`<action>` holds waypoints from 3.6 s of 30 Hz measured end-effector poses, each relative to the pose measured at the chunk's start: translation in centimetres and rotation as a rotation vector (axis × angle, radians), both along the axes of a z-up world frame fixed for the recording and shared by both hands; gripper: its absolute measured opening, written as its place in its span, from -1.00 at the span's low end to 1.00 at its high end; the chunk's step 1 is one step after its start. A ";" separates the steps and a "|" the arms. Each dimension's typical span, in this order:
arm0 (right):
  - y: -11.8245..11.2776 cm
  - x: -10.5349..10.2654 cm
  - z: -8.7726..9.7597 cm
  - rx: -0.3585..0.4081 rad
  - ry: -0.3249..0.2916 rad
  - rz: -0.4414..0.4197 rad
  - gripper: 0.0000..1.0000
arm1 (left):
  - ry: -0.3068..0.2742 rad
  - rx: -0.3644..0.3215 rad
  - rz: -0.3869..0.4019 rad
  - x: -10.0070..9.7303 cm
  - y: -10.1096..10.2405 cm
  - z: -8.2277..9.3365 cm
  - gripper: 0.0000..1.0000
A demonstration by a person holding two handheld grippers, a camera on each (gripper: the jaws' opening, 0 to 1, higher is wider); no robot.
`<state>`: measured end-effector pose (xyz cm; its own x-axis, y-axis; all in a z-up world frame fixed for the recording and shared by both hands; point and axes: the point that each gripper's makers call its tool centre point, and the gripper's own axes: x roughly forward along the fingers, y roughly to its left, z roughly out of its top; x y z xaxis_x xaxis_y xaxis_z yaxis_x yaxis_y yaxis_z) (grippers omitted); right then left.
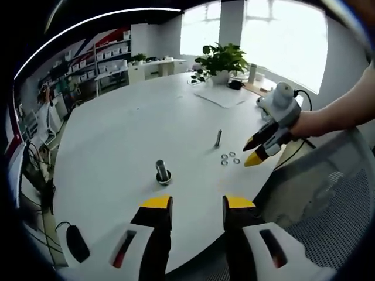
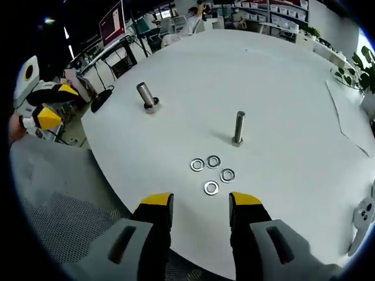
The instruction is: Place the washer onto the threaded stud by aligning its center hole with the stud, sliding it down to the base, and recovering from edge contact or off-axis alignment until the washer reaches the visible bottom stop.
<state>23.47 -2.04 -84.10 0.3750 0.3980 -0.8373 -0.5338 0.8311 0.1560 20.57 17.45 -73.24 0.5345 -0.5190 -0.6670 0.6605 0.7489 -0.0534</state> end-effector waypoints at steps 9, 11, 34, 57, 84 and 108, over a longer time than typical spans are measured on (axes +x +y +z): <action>-0.4 0.7 0.2 0.017 0.005 -0.048 -0.20 | 0.002 -0.011 0.006 0.1 0.0 0.1 -0.35; -0.4 0.9 0.2 0.011 0.000 -0.043 -0.20 | 0.000 -0.007 0.003 0.1 0.0 0.1 -0.36; 0.0 1.3 -1.6 -0.093 0.024 0.089 -0.46 | -0.001 0.010 -0.035 -0.4 -0.4 -0.1 -0.40; 0.3 1.6 -2.5 -0.178 0.058 0.228 -0.49 | 0.014 -0.006 -0.042 -0.5 -0.5 0.0 -0.43; 0.8 0.8 -2.8 -0.386 0.160 0.534 -0.63 | 0.013 0.024 -0.076 -0.9 -0.7 -0.4 -0.46; 0.4 1.0 -2.9 -0.470 0.180 0.690 -0.70 | 0.000 0.036 -0.082 -0.8 -0.6 -0.3 -0.49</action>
